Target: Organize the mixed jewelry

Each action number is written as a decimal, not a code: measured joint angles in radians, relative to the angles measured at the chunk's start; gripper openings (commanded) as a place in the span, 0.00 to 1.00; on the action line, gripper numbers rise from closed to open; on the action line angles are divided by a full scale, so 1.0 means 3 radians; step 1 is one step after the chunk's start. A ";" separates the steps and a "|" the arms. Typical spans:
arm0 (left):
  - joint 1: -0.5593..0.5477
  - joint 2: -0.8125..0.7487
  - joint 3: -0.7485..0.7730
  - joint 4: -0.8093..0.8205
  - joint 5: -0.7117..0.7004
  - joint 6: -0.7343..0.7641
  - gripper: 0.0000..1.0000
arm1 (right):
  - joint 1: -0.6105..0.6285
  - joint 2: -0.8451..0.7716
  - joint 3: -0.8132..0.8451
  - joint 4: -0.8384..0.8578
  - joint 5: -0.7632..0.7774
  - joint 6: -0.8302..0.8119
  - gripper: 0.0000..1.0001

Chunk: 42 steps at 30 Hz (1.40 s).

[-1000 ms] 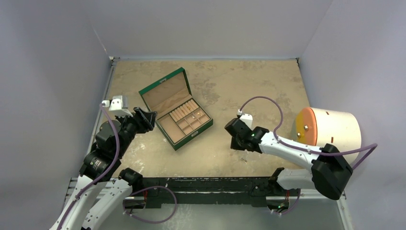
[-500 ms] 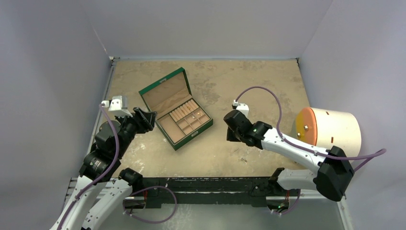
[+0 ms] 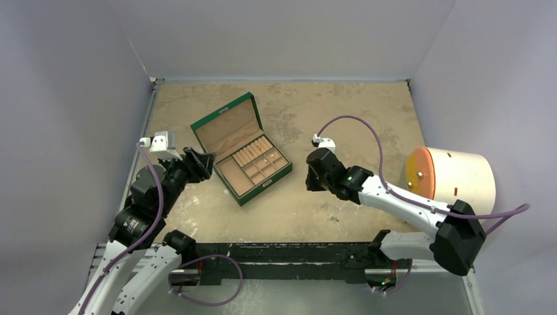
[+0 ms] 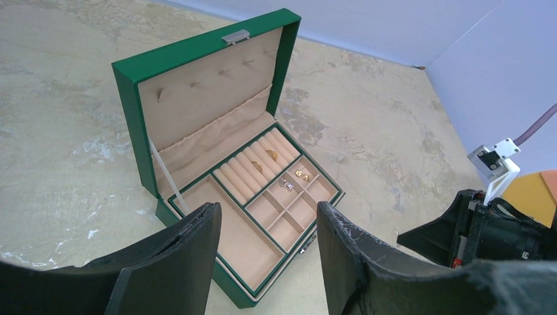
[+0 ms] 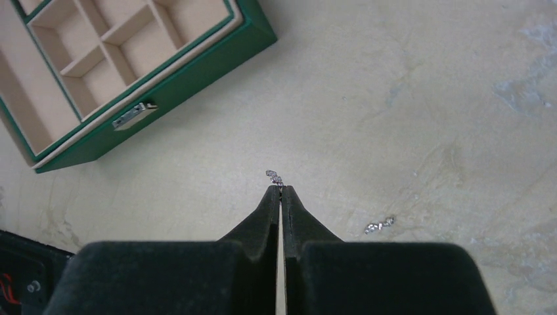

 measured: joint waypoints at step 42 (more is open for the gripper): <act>0.0000 -0.0005 -0.0003 0.0000 0.0010 0.0001 0.55 | 0.0207 0.2000 0.1427 0.0815 -0.1115 -0.0851 0.15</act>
